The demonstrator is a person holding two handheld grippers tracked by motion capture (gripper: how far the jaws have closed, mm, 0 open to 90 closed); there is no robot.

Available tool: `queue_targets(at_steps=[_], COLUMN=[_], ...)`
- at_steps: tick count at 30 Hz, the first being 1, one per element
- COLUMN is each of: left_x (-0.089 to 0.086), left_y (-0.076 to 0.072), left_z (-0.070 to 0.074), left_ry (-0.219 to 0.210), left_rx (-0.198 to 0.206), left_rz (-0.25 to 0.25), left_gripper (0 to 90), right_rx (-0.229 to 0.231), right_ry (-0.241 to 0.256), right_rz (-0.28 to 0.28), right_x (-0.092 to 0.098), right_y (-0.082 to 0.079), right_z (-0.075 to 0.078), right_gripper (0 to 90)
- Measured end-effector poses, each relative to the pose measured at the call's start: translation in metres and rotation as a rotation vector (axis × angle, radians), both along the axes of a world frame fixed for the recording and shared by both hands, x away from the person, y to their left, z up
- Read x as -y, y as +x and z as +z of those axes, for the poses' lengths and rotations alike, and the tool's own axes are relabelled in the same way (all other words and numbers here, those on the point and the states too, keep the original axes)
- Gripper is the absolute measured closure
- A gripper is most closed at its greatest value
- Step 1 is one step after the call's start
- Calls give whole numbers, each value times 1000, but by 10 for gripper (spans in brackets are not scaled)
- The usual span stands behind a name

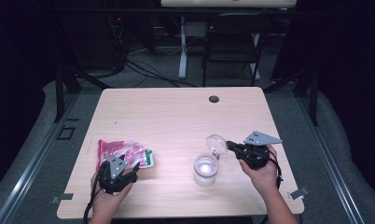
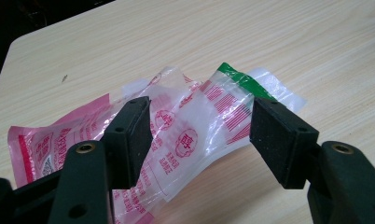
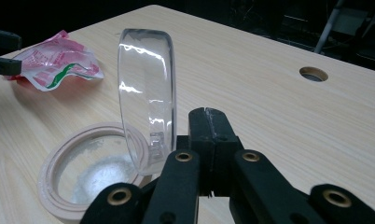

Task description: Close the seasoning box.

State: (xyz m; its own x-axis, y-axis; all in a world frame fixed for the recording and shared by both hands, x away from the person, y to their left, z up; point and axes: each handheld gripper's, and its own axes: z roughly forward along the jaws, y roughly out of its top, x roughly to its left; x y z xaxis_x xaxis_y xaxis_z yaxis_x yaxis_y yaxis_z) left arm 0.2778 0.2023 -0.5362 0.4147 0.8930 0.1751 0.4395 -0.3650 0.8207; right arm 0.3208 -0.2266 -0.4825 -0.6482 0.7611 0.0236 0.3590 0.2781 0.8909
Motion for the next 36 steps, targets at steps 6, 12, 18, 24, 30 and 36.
queue_targets(at_steps=[6, 12, 18, 24, 30, 36], left_x=[0, 0, 1, 1, 0, 1], left_y=[0, 0, 0, -1, -1, -1], left_z=[0, 0, 0, 0, 0, 0], left_ry=[1, 1, 0, -3, -2, -1], left_rx=[1, 1, 4, 5, 5, 4], left_rz=[1, -1, -1, -2, -2, -3], left_gripper=[384, 383, 383, 384, 383, 383], right_rx=[1, 1, 0, 4, 2, 4], right_ry=[1, -6, -16, -49, -37, -36], right_rz=[11, 21, 55, 131, 157, 164], right_x=[-3, -6, -13, -27, -31, -32], right_y=[0, -1, -4, -7, -10, -10], right_z=[-1, -1, -2, -6, -5, -6], right_gripper=[900, 900, 900, 892, 886, 874])
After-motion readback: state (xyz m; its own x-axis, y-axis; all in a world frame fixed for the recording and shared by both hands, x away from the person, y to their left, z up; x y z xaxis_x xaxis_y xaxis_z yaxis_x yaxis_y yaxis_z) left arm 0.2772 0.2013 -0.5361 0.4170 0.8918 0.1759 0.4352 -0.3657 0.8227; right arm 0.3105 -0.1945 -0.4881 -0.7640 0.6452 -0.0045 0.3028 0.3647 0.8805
